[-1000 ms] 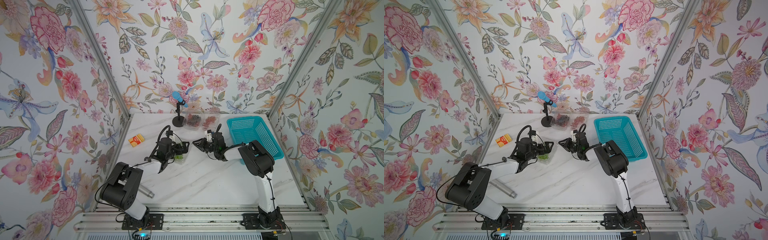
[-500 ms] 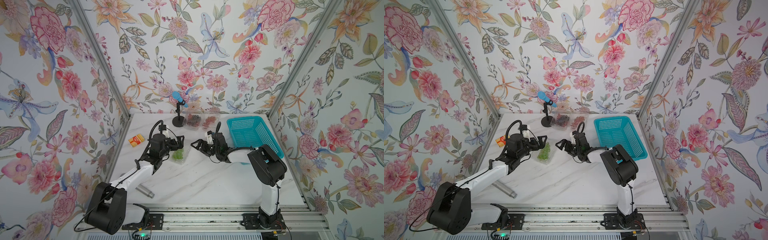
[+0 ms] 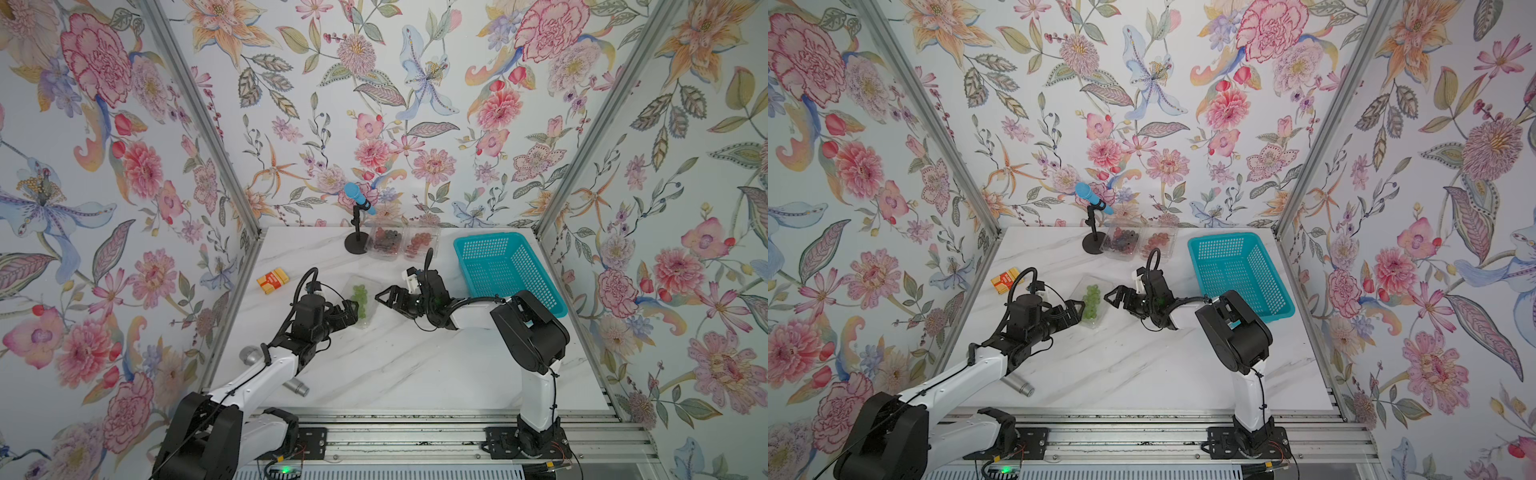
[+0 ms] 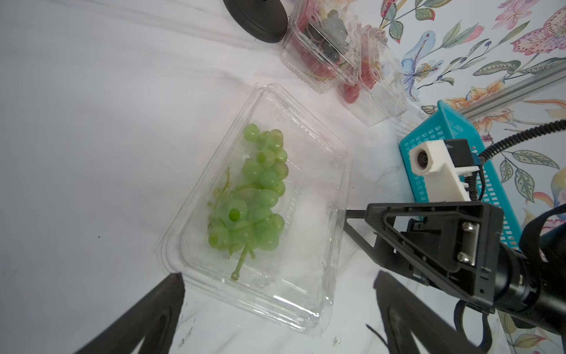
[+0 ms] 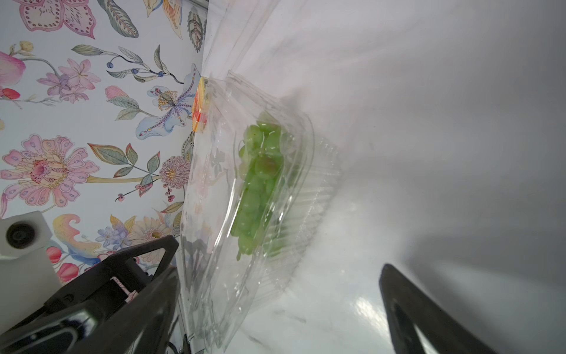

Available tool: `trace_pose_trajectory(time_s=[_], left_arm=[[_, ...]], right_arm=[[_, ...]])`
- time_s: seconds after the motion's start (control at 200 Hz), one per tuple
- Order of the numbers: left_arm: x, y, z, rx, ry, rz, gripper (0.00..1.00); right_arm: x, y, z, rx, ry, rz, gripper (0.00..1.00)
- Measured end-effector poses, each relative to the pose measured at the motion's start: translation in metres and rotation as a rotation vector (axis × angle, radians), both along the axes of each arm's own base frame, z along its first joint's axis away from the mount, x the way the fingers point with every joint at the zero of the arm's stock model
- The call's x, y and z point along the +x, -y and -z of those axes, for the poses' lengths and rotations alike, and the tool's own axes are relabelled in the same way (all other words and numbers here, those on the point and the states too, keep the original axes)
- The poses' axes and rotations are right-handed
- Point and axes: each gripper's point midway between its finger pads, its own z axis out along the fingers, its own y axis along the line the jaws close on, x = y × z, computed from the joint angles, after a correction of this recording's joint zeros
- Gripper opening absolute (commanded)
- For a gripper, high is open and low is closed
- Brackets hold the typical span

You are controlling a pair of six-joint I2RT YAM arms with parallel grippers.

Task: Pack grapes into containers
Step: Move the packing box to the center of the board.

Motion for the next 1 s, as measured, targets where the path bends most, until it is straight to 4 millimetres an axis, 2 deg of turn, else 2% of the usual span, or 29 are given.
trace_pose_trajectory(time_s=[0.235,0.445,0.61,0.816,0.906,0.996], left_arm=[[0.000,0.000,0.019,-0.018,-0.057,-0.021,1.00],[0.013,0.005,0.041,-0.010,-0.099,-0.026,1.00],[0.052,0.021,0.032,-0.027,-0.065,-0.017,1.00],[0.111,0.047,0.014,-0.052,0.015,0.013,1.00],[0.124,0.052,0.009,-0.048,0.038,0.020,1.00],[0.129,0.053,0.004,-0.033,0.058,0.032,1.00]], right_arm=[[0.005,0.005,0.000,0.002,-0.001,0.012,1.00],[0.005,0.013,0.007,-0.007,-0.015,0.024,1.00],[0.003,0.019,0.014,-0.017,-0.029,0.032,1.00],[0.008,0.034,0.009,-0.018,-0.029,0.058,1.00],[0.011,0.047,0.003,-0.031,-0.023,0.079,1.00],[0.019,0.065,-0.007,-0.055,-0.001,0.111,1.00]])
